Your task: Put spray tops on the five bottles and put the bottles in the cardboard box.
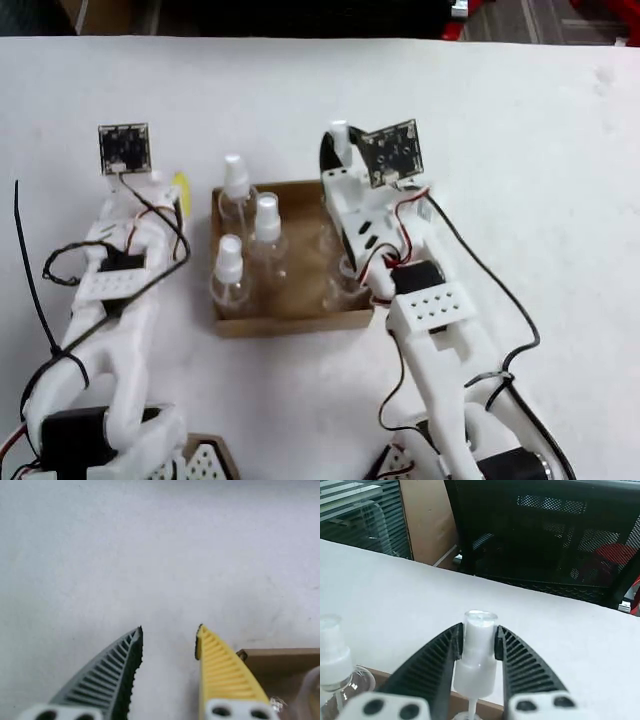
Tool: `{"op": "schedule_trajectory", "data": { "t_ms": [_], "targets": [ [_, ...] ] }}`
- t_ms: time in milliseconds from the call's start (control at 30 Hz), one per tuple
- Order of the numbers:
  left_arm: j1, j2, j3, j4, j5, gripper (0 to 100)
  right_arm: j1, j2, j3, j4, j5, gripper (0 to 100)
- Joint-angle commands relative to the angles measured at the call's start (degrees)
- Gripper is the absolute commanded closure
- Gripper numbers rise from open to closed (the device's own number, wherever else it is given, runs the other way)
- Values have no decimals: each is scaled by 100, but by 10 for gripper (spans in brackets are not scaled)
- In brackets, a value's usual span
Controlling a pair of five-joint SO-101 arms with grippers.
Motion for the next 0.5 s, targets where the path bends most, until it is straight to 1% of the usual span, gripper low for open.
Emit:
{"op": "schedule_trajectory", "data": {
  "t_ms": [0, 133, 367, 467],
  "targets": [
    [-101, -31, -26, -158, 26, 834, -48, -215, -18, -136, 97, 965],
    [-101, -31, -26, -158, 26, 834, -48, -215, -18, -119, 97, 886],
    [-101, -31, -26, -158, 26, 834, -48, -251, -9, -110, 97, 897],
    [-101, -31, -26, -158, 26, 834, -48, -567, 193, -110, 97, 896]
  ]
}}
